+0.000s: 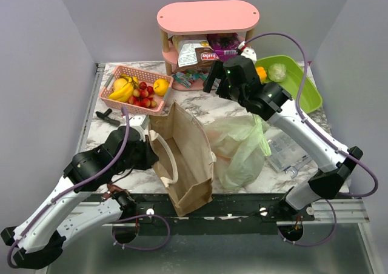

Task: Place the food into the grocery bag and tie it
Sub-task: Pick up the snack from the shelf.

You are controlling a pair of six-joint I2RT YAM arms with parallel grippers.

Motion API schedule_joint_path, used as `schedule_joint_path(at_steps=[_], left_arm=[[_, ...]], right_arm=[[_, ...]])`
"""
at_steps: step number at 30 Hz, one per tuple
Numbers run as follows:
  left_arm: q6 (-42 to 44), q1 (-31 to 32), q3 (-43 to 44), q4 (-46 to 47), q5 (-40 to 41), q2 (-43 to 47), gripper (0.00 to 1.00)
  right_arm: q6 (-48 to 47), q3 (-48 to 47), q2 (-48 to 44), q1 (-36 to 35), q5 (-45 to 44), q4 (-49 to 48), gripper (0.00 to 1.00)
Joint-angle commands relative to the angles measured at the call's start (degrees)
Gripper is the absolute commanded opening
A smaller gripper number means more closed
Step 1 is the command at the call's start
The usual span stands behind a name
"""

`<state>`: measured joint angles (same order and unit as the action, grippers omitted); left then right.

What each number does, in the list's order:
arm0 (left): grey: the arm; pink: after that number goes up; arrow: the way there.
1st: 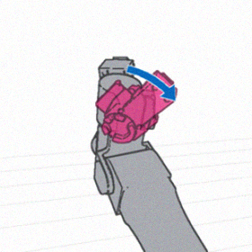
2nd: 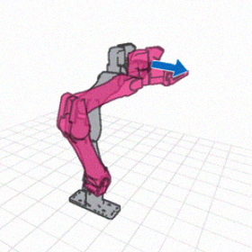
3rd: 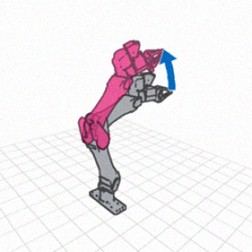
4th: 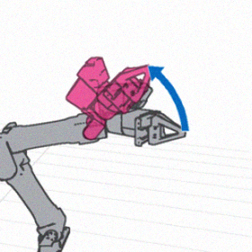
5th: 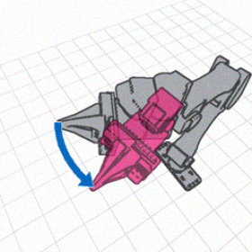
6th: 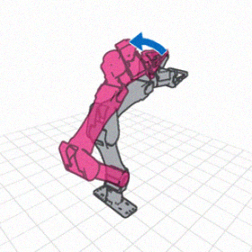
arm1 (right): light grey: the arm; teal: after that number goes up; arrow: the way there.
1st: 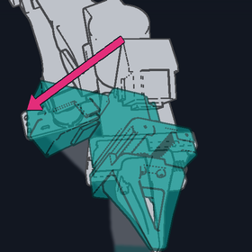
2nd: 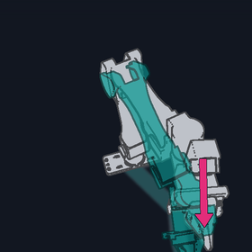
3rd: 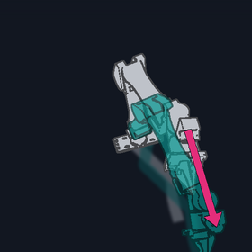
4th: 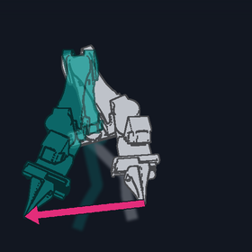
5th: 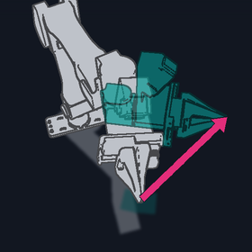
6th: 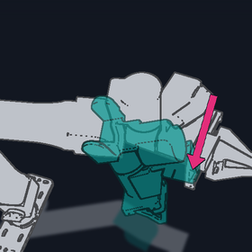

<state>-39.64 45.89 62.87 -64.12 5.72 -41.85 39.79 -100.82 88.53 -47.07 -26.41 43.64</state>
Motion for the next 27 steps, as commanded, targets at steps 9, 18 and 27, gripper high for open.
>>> schedule_joint_path(at_steps=[9, 18, 27], left_arm=[[-1.68, 0.26, -8.88, 9.07, -1.56, 11.91, 0.00], [-1.49, 0.30, -10.05, 7.60, -1.23, 14.56, 0.00], [-1.89, 0.32, -11.98, 8.13, -1.77, 16.45, 0.00]], right_arm=[[16.97, 4.75, 5.42, 10.31, 16.89, -20.67, 1.00], [20.29, 5.53, 10.76, 12.42, 16.39, -27.36, 1.00], [25.33, 6.28, 15.54, 16.19, 16.35, -34.58, 1.00]])
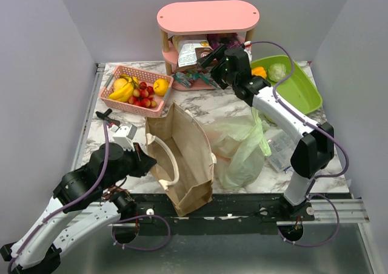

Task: Place the food into the grocery bag and tie it
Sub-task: Pick up the snack from the shelf.

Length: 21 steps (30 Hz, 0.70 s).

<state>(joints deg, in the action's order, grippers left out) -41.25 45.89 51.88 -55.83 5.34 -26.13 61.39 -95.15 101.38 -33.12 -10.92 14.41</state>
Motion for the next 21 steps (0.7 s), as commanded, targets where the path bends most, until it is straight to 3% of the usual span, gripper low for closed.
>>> schedule_joint_path(at_steps=[1, 6, 12, 16, 21], left_arm=[[-0.18, 0.32, -1.03, -0.24, -1.39, 0.87, 0.00], [-0.21, 0.28, -1.06, -0.52, -1.26, 1.58, 0.00], [-0.10, 0.31, -1.10, -0.72, -1.00, 2.03, 0.00], [-0.09, 0.29, -0.73, -0.86, -1.21, 1.94, 0.00], [-0.26, 0.31, -0.23, -1.12, -1.13, 2.02, 0.00]], right_arm=[[4.95, 0.83, 3.25, 2.77, 1.72, -6.50, 1.00], [8.48, 2.15, 5.32, 4.13, 5.15, -11.96, 0.99], [8.16, -1.70, 8.66, 4.21, 5.93, -11.92, 0.92], [7.26, -5.25, 11.03, 4.37, 6.57, -11.87, 0.82], [6.78, -8.03, 13.12, 4.63, 7.28, -11.89, 0.51]])
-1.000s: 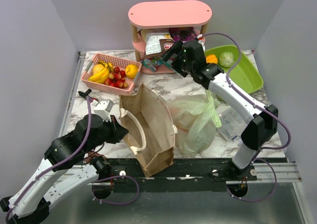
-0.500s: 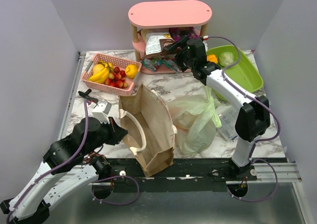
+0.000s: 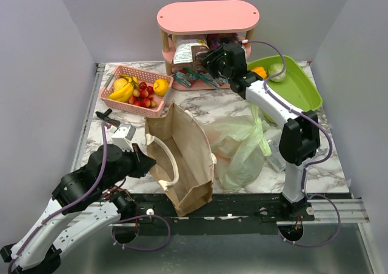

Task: Place the food into the grocery bag and tie it
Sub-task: Pick up the snack from the shelf.

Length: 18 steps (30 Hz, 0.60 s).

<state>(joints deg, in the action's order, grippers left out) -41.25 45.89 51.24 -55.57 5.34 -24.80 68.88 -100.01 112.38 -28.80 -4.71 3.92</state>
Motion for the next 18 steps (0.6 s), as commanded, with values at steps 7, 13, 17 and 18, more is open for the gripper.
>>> schedule_joint_path(at_steps=[7, 13, 17, 18], left_arm=[[-0.28, 0.27, 1.11, -1.60, -1.31, 0.10, 0.00], [0.01, 0.31, 2.46, -1.88, -0.80, -0.95, 0.00], [0.35, 0.32, 3.01, -2.07, -0.27, -1.67, 0.00], [0.30, 0.33, 3.23, -2.17, -0.21, -1.87, 0.00]], right_arm=[[-1.07, -4.26, 2.99, 0.52, 4.31, -1.88, 0.11], [-2.58, -3.59, 1.76, 0.50, 8.38, -1.23, 0.03], [-2.83, -1.06, -1.12, 0.50, 10.59, -1.02, 0.01], [-3.02, -0.22, -1.91, 0.50, 11.34, -1.02, 0.01]])
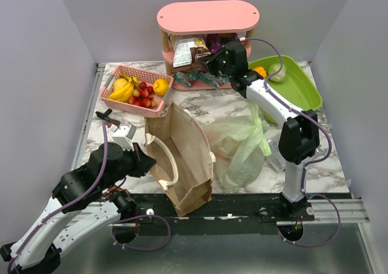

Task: Place the food into the grocery bag and tie it
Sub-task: Pick up the snack from the shelf.

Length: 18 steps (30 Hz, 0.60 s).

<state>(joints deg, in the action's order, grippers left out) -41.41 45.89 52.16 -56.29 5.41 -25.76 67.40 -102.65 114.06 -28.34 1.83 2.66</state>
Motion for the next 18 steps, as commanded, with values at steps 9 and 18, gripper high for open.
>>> schedule_joint_path(at_steps=[9, 18], left_arm=[[1.16, 0.34, 3.64, -1.97, 1.18, -1.90, 0.00], [2.39, 0.30, 4.09, -2.25, 2.85, -2.78, 0.00]], right_arm=[[-4.01, 7.94, -11.98, 0.04, 7.90, 3.44, 0.00], [-9.05, 9.15, -21.05, 0.04, 12.05, 8.47, 0.01]])
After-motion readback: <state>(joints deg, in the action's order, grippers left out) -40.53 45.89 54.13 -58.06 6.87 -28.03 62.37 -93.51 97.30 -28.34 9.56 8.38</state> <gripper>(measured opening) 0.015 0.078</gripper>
